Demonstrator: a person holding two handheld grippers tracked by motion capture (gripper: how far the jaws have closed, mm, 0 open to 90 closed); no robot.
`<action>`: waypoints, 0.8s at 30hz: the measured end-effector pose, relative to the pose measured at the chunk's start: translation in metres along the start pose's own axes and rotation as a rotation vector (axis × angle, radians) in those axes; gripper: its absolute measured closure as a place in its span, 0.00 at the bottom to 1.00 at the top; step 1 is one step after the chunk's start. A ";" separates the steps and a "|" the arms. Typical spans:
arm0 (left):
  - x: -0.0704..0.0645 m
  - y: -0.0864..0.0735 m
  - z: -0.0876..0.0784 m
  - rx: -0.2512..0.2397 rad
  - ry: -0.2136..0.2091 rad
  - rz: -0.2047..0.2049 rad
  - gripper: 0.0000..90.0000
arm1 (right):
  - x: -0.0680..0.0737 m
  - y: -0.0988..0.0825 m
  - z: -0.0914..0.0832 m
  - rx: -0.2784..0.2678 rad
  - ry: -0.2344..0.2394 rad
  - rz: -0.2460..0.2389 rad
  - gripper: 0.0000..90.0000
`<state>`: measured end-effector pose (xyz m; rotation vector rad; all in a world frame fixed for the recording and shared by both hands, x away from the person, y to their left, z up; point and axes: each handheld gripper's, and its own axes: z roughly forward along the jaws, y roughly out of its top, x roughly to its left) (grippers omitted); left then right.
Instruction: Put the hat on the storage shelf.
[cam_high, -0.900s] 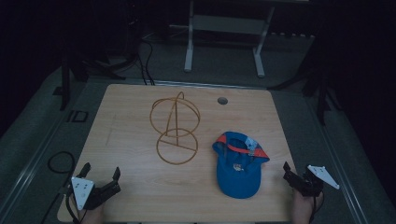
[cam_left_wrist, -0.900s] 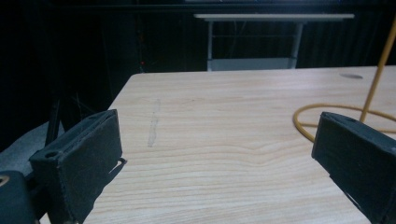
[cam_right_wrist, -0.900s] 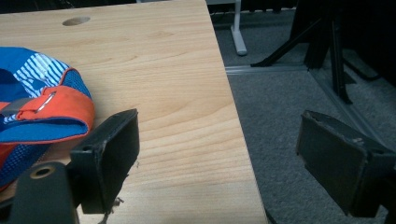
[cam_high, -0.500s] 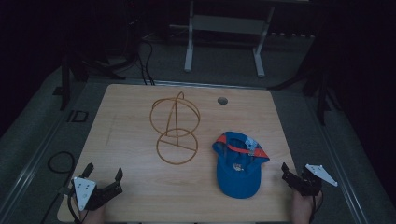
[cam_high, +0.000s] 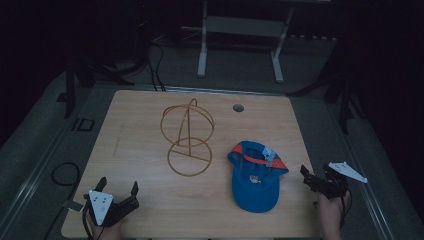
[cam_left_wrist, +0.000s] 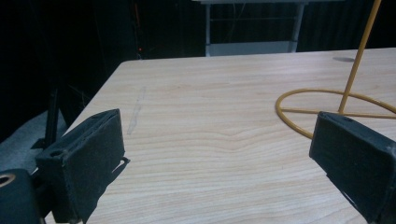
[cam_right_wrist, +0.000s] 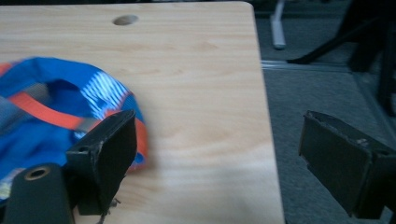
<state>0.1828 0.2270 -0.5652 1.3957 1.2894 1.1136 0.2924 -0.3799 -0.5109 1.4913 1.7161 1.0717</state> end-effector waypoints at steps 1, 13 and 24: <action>-0.001 0.000 0.000 0.008 0.001 0.008 0.04 | 0.001 0.005 0.001 0.005 0.005 -0.009 0.13; -0.008 0.000 0.001 0.008 -0.072 0.000 0.04 | 0.026 0.043 0.026 0.099 0.178 -0.092 0.13; -0.017 0.001 0.000 -0.002 -0.130 0.017 0.04 | 0.049 0.061 0.047 0.164 0.231 -0.172 0.13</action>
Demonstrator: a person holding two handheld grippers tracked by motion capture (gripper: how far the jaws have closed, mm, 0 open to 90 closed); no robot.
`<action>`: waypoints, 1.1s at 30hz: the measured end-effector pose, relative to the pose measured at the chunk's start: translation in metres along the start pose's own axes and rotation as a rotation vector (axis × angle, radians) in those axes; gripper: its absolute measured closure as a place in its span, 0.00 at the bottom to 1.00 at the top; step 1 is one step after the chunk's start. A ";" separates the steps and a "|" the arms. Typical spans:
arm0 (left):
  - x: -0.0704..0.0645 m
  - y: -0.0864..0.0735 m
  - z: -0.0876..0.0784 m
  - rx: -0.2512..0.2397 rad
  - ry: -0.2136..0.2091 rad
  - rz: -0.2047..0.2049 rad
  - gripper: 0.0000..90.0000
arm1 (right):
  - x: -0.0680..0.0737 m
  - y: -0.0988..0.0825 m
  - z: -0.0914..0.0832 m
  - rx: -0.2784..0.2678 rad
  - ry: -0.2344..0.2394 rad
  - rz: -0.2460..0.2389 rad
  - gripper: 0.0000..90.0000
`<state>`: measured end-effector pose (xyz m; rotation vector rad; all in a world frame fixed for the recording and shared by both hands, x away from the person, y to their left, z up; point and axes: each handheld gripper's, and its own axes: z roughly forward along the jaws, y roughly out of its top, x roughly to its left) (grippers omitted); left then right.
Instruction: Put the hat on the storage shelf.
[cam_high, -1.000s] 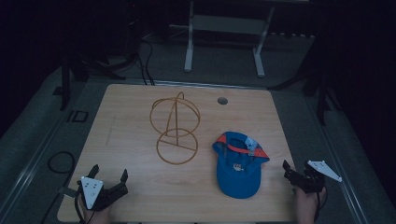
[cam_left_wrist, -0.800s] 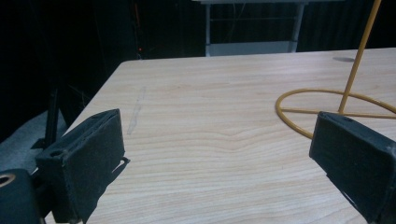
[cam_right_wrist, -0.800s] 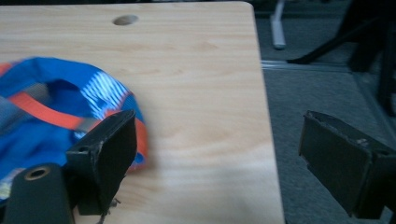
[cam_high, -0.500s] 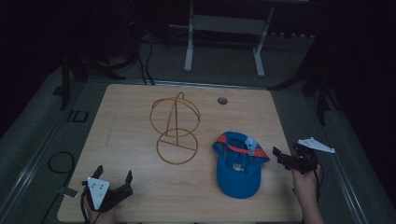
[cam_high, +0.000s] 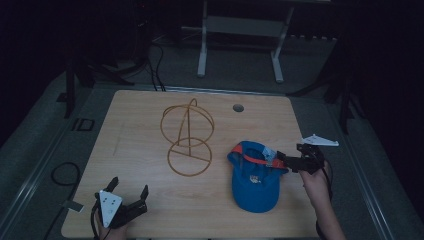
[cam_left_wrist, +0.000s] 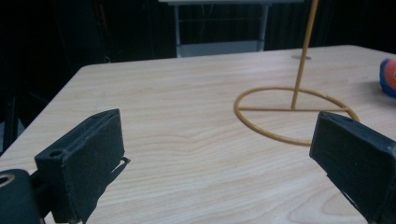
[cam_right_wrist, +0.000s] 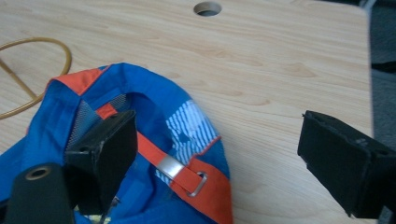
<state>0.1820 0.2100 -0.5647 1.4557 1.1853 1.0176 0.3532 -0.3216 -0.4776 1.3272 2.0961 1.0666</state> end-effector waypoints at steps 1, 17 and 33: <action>0.000 0.000 0.000 0.004 -0.006 0.001 0.04 | 0.001 0.002 0.003 0.010 0.008 -0.005 0.14; -0.004 0.004 0.001 0.083 -0.044 -0.034 0.05 | 0.008 0.002 0.060 0.133 0.035 -0.070 0.28; -0.007 0.007 0.000 0.132 -0.057 -0.009 0.05 | 0.011 -0.012 0.094 0.199 0.000 -0.125 0.51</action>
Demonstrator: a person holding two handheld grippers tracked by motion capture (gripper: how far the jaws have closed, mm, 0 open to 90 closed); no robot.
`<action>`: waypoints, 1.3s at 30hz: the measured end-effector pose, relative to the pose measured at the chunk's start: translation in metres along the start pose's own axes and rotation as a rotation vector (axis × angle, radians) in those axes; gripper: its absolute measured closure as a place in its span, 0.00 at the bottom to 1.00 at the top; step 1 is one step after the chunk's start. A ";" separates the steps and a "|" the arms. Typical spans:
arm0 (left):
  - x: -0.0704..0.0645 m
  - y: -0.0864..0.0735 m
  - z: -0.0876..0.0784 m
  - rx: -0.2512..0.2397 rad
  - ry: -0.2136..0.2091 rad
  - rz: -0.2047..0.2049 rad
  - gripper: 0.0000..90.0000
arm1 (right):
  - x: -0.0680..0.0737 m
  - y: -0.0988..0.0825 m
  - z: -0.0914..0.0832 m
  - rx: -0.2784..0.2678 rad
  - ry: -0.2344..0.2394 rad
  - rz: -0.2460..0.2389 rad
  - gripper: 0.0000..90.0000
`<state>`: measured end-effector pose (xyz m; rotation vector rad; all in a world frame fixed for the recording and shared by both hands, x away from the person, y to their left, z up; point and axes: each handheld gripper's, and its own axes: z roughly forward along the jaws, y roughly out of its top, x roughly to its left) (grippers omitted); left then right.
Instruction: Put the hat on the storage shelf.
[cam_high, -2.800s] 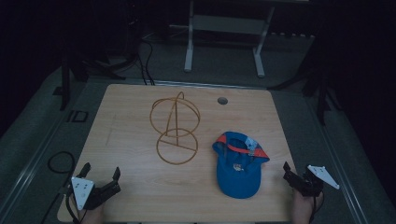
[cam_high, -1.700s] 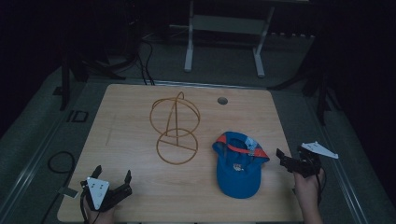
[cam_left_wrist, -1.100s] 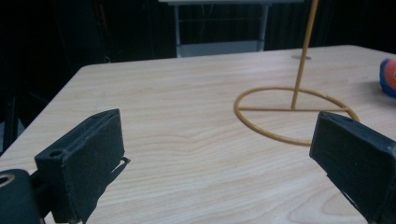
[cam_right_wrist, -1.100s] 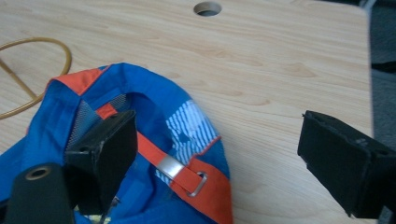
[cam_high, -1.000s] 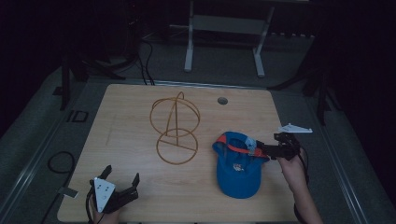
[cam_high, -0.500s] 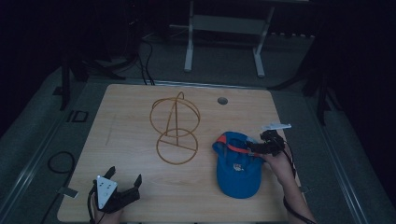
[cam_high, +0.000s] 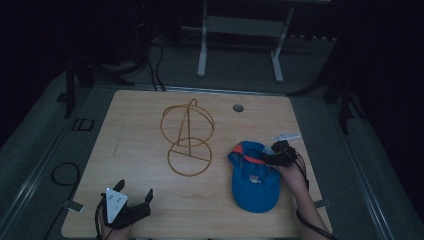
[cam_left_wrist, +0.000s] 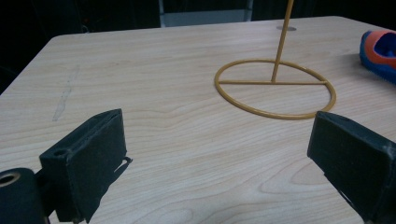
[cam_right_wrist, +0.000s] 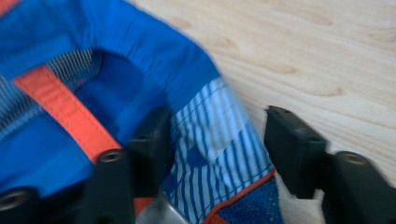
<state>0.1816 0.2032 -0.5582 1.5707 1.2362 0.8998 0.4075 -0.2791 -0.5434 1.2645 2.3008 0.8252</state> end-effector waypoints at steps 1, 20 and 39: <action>0.000 0.000 0.000 0.000 0.003 -0.001 0.05 | 0.001 -0.004 0.003 0.010 -0.006 -0.013 0.58; 0.001 0.002 -0.001 0.016 -0.021 -0.006 0.05 | 0.019 0.005 -0.013 -0.011 -0.001 -0.110 0.98; 0.003 0.006 0.000 0.048 -0.021 -0.028 0.05 | 0.029 0.044 -0.124 -0.257 0.046 -0.188 0.98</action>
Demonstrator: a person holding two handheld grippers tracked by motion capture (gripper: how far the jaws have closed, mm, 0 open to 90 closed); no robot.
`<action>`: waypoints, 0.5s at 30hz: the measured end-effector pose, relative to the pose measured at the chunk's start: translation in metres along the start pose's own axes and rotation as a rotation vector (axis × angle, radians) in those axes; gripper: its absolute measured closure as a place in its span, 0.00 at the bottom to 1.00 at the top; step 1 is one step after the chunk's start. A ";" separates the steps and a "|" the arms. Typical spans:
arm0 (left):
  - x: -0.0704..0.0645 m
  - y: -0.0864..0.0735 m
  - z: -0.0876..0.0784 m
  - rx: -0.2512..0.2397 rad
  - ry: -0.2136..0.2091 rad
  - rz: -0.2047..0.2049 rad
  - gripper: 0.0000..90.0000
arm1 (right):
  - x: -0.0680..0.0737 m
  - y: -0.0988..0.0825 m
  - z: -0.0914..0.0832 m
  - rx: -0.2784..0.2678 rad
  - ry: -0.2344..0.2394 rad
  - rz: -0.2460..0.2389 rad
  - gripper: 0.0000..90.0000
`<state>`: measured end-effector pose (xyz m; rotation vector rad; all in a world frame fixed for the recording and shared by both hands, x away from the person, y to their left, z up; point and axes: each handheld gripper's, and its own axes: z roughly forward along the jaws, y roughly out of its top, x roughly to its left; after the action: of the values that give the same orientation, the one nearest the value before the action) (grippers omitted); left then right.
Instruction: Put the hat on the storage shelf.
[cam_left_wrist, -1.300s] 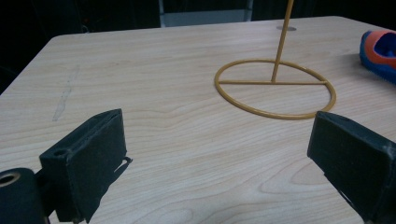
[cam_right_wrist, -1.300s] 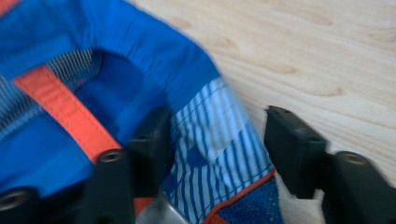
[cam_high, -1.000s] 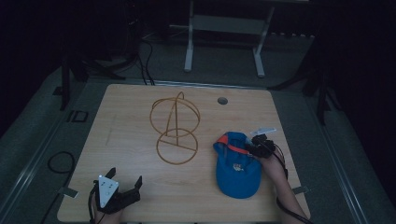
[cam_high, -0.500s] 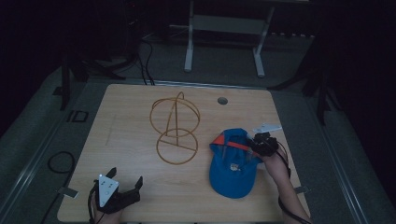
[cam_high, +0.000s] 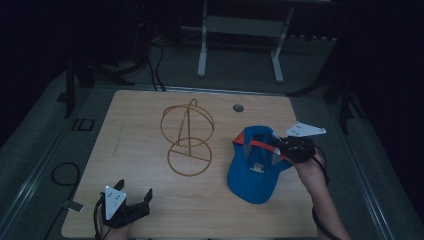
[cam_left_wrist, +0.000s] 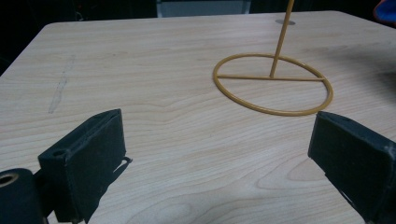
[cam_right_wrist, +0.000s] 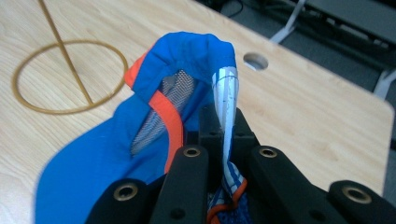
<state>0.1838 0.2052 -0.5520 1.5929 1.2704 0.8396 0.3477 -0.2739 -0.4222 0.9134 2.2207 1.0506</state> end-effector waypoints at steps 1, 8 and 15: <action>-0.001 0.002 0.000 0.007 -0.008 -0.009 0.05 | 0.001 0.002 -0.005 -0.010 -0.004 -0.003 0.98; -0.013 0.019 -0.003 0.018 -0.046 0.009 0.05 | 0.005 0.014 -0.032 -0.060 -0.017 -0.053 0.98; -0.019 0.042 -0.008 0.000 -0.099 -0.002 0.05 | 0.007 0.020 -0.045 -0.079 -0.016 -0.068 0.98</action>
<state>0.1872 0.1864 -0.5099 1.6127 1.2017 0.7502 0.3201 -0.2799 -0.3815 0.8039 2.1653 1.0868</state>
